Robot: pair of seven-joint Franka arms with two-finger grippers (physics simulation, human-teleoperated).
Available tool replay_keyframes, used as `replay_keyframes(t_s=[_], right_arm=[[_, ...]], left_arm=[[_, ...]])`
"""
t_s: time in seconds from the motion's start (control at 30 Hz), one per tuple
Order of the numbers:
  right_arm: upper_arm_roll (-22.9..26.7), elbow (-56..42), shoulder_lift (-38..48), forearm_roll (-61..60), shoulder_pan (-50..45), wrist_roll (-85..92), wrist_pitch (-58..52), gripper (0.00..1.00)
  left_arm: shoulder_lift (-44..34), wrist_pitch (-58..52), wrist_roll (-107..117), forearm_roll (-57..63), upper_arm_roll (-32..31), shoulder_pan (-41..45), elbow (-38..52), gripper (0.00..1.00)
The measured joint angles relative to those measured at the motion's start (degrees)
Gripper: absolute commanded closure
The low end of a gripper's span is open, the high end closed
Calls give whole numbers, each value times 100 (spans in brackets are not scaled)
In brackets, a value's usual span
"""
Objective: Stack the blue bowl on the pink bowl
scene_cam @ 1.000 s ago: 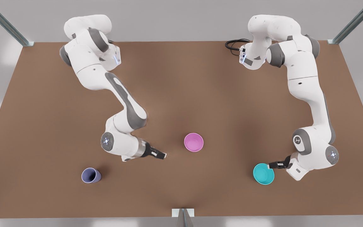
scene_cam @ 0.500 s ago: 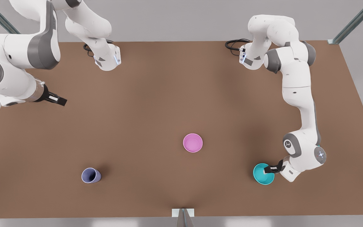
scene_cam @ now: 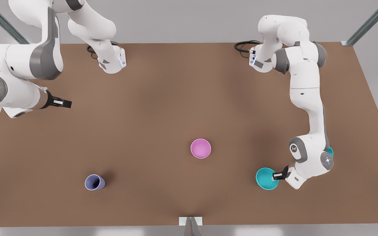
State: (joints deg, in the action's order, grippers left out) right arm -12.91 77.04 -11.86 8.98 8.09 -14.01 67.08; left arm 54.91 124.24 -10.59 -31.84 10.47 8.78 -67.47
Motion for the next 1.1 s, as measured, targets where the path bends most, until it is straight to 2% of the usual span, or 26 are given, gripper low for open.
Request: replay_keyframes(t_s=[0.07,0.2,0.37,0.53,1.1], right_arm=[[-4,-11,-24,0,6,75,-7,0],[-2,-21,-51,-3,57,210,-16,0],[216,-7,91,-13,-115,347,-53,0],[233,14,99,-17,-138,446,-54,0],[236,24,59,-25,-149,614,-52,0]], left_arm=[[-168,-463,278,20,-82,130,150,79],[-515,-1214,1071,262,-166,1117,221,79],[-578,-1698,2079,349,-495,1305,221,79],[-522,-1680,2859,369,-772,1461,211,79],[-560,-1437,3936,464,-915,1898,-166,79]])
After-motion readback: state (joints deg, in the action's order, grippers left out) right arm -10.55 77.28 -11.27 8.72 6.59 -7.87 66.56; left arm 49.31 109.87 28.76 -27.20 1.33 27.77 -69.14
